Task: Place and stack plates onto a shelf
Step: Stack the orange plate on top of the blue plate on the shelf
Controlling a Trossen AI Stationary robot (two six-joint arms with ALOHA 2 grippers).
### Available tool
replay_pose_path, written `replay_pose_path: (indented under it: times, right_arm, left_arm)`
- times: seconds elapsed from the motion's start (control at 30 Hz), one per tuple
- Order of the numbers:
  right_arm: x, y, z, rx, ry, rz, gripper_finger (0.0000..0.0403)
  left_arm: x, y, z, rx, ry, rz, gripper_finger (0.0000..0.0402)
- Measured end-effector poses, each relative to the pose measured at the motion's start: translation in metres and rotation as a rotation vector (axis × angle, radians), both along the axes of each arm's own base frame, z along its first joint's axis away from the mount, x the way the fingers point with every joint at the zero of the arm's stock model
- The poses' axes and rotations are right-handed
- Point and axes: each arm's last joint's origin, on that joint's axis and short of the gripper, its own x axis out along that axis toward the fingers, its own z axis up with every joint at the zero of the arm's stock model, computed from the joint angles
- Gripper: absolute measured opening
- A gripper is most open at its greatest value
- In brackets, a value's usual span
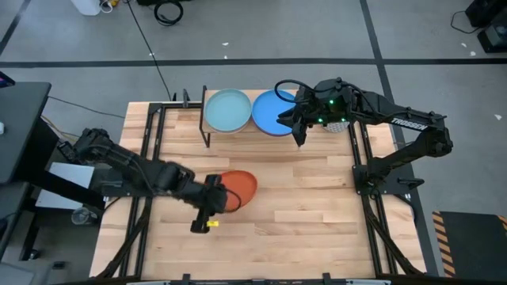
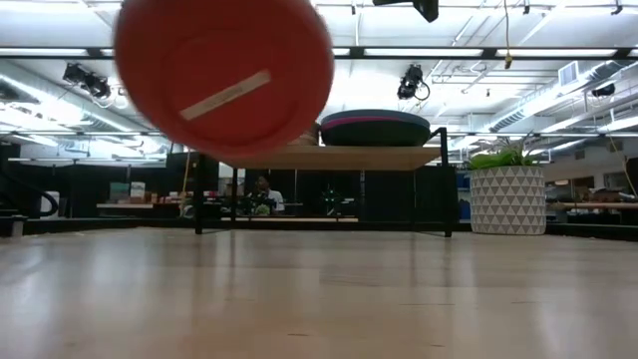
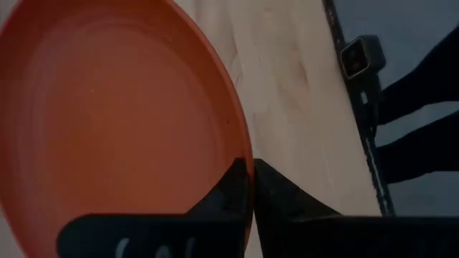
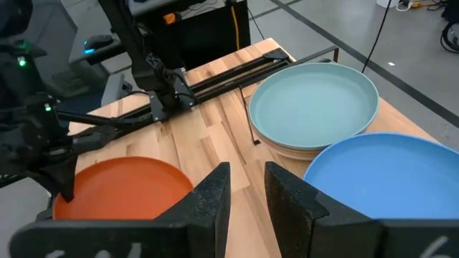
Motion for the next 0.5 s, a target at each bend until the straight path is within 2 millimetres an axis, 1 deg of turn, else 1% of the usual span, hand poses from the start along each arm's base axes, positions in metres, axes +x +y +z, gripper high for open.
replay_pose_path:
  times: [0.2,0.3,0.4,0.5]
  right_arm:
    - [-0.001,0.0,-0.001,0.002,0.012,0.0,0.0094]
    - [-0.002,0.0,-0.003,0.008,0.037,-0.001,0.0094]
    - [-0.003,0.0,-0.005,0.012,0.058,-0.001,0.0094]
    - [-0.003,0.0,-0.006,0.008,0.07,-0.012,0.0094]
  left_arm:
    - [0.011,0.026,0.008,-0.024,-0.01,-0.053,0.0015]
    - [0.015,0.038,0.016,-0.057,-0.026,-0.081,0.0015]
    - [0.019,0.049,0.028,-0.109,-0.061,-0.1,0.0015]
    - [0.023,0.064,0.046,-0.196,-0.106,-0.118,0.0015]
